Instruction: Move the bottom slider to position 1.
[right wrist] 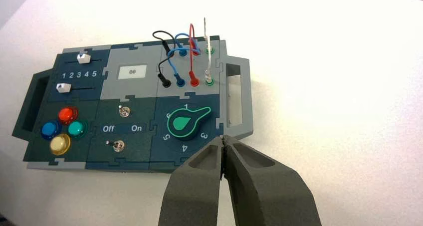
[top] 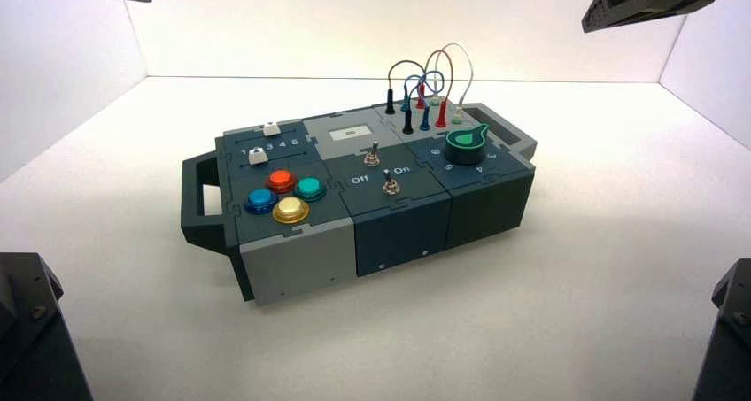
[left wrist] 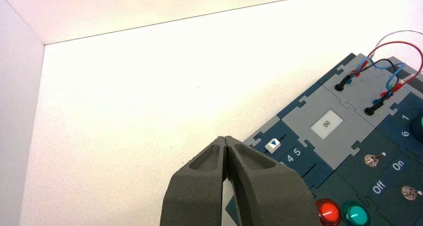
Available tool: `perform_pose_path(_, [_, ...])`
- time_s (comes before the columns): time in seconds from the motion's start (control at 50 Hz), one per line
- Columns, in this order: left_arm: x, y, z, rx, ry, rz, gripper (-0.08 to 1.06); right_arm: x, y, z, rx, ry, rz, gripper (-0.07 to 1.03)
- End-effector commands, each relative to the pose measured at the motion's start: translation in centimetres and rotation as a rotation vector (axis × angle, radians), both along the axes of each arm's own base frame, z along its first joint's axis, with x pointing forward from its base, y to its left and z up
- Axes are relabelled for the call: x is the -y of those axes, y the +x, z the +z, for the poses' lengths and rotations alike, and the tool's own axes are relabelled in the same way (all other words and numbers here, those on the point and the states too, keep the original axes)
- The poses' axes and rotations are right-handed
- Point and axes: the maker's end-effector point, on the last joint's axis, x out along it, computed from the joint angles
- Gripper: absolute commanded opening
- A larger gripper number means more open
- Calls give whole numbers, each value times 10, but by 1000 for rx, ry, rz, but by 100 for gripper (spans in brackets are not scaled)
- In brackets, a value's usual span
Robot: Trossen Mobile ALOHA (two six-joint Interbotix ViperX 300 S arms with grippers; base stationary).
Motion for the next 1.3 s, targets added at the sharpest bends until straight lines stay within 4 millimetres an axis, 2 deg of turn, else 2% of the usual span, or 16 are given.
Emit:
perform_pose_path(0.02, [0, 6, 13, 33, -7, 4, -3, -4, 6, 14, 29, 18, 5, -2])
perform_pose_path(0.26, [1, 6, 11, 28, -10, 2, -3, -5, 5, 13, 25, 18, 5, -2])
perform_pose_path(0.42, [11, 5, 7, 0, -8, -33, -3, -5, 5, 13, 23, 20, 4, -2])
perform_pose_path(0.76, [63, -13, -13, -150, 28, -237, -3, -5, 5, 13, 24, 20, 3, -2])
perform_pose_path(1.3, [77, -9, -38, -394, 126, -283, -3, -4, 5, 13, 22, 18, 4, -2])
